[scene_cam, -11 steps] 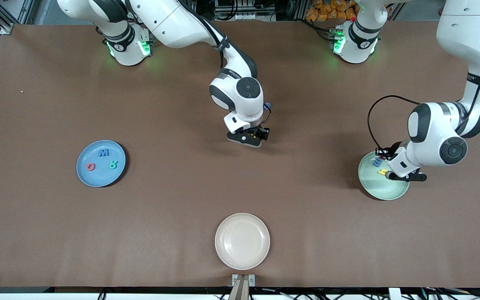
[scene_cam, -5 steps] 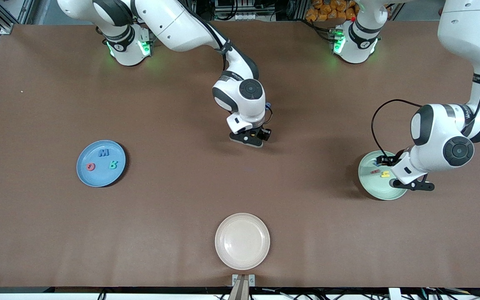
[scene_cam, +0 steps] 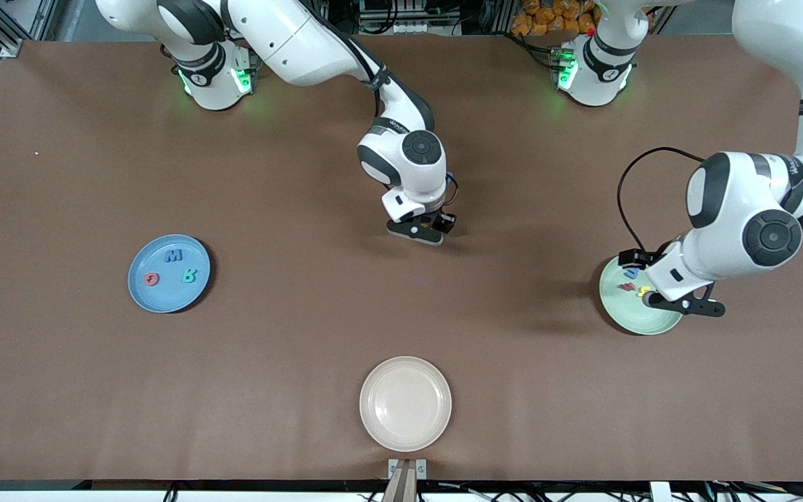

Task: Sort uppercase to blue plate, lowercase to green plate
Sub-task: 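Release the N on the green plate while the right gripper grasps H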

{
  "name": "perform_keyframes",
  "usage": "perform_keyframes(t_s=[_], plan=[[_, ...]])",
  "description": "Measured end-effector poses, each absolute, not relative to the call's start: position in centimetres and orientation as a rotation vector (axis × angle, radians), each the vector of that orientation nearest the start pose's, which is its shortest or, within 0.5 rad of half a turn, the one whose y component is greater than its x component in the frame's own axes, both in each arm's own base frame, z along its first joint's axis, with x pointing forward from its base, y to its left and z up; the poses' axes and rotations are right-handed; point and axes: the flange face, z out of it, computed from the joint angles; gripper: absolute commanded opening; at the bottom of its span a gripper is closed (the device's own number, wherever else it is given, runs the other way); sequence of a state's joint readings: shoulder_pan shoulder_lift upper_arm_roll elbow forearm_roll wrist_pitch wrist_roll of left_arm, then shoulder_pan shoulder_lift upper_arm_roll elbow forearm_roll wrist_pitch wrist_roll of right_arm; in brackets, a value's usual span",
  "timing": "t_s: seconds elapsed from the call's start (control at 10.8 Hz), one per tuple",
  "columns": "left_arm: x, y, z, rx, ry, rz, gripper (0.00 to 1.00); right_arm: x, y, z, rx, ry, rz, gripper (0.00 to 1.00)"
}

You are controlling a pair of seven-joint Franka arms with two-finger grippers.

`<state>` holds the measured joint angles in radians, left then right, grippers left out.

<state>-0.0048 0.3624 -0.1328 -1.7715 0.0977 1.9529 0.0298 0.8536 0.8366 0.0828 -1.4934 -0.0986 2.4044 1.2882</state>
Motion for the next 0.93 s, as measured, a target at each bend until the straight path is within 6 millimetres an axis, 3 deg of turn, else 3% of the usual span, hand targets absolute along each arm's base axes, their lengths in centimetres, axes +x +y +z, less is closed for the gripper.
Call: perform_keyframes(t_s=[0.19, 0.56, 0.74, 0.93], plan=[[61.7, -9.5, 34.3, -3.058, 0.368, 0.285, 1.0, 43.6, 57.5, 18.2, -3.039, 0.475, -0.065, 0.14], [61.6, -10.3, 34.7, -3.091, 0.348, 0.301, 1.0, 43.5, 57.7, 18.2, -3.049, 0.446, -0.087, 0.11], [61.7, -11.2, 36.4, -3.105, 0.363, 0.268, 1.0, 44.3, 57.1, 18.3, -3.051, 0.448, -0.099, 0.11], [61.0, -14.2, 39.3, -3.125, 0.429, 0.222, 1.0, 46.7, 55.3, 18.4, -3.064, 0.429, -0.106, 0.11]])
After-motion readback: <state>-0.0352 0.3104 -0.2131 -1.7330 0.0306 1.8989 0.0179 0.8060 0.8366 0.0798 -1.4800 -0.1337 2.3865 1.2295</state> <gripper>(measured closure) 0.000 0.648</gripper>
